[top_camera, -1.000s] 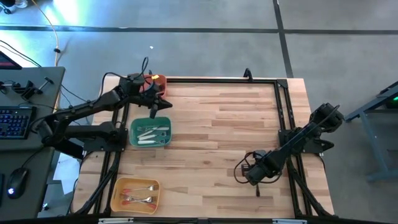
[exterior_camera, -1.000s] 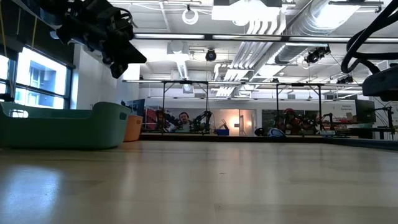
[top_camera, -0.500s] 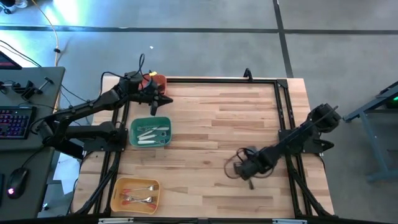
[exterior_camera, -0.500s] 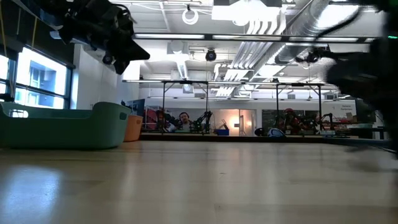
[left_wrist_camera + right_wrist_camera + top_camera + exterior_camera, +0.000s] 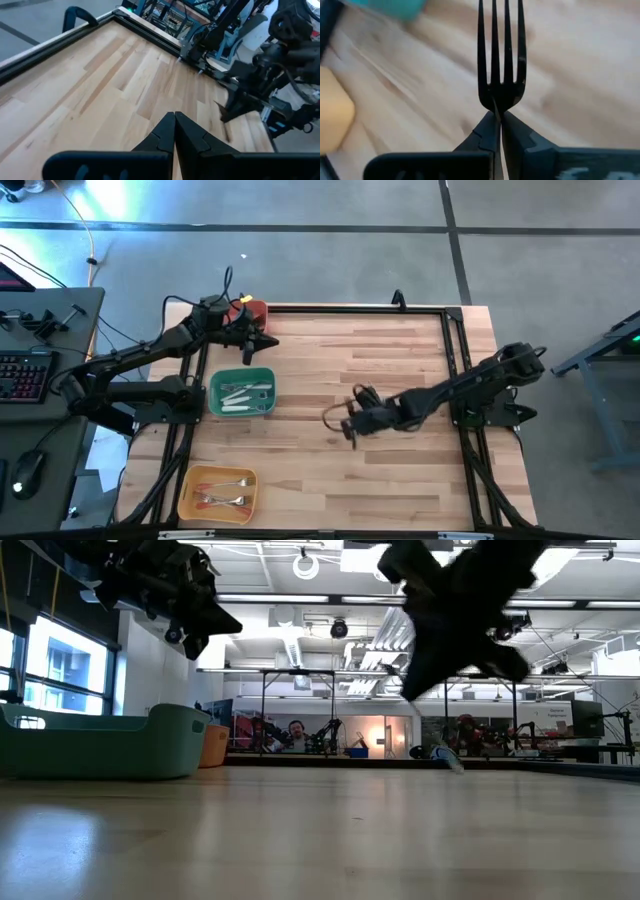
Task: Sort silverware by color (type)
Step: Put the black fork into the orange bin
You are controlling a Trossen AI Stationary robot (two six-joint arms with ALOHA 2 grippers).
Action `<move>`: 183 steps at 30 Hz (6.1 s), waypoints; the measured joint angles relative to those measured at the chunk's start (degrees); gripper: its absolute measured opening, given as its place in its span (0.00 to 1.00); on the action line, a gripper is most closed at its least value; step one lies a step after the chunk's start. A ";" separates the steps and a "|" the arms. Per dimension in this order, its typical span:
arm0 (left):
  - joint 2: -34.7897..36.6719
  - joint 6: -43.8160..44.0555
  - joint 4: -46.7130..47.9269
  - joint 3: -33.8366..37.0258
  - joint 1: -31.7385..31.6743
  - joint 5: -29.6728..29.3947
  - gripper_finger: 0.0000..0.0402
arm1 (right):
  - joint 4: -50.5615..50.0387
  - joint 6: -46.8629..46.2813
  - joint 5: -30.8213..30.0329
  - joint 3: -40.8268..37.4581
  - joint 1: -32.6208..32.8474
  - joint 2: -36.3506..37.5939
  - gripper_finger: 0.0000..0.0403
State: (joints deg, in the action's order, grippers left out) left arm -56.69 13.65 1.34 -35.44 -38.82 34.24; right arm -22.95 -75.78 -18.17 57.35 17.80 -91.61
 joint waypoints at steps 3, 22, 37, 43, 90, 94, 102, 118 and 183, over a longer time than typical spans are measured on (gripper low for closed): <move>0.00 1.28 -0.02 0.00 0.96 0.34 0.00 | 1.07 8.38 -1.34 2.59 -2.90 0.02 0.00; -1.06 6.87 -8.83 0.02 14.62 3.61 0.26 | 12.21 47.70 3.48 20.89 -14.85 0.11 0.00; -8.62 10.10 -27.39 0.02 20.16 -0.40 0.42 | 12.52 52.85 4.91 25.98 -17.46 0.13 0.00; -12.55 13.09 -35.37 0.02 20.89 -0.73 0.42 | 12.52 52.91 5.20 25.98 -18.21 0.13 0.00; -3.51 14.98 -19.80 -0.04 2.40 -15.86 0.00 | 9.52 55.10 4.18 25.96 -20.07 0.00 0.00; 1.68 16.24 -6.67 -0.01 -1.33 -20.13 0.00 | 7.60 55.19 4.20 25.96 -20.03 0.00 0.00; 7.45 19.17 0.93 0.04 -5.69 -22.27 0.00 | 7.70 58.28 4.15 25.96 -20.09 0.00 0.00; 13.30 19.03 -5.24 12.44 -12.55 -19.34 0.00 | 13.26 62.20 3.37 25.96 -20.02 0.02 0.00; 17.31 13.24 -27.62 27.26 -23.00 1.11 0.00 | 23.60 72.82 11.67 9.26 -25.83 16.99 0.00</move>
State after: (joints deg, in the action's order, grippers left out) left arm -39.38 26.90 -26.27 -8.19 -61.82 35.35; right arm 0.64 -2.96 -6.50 66.60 -8.03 -74.62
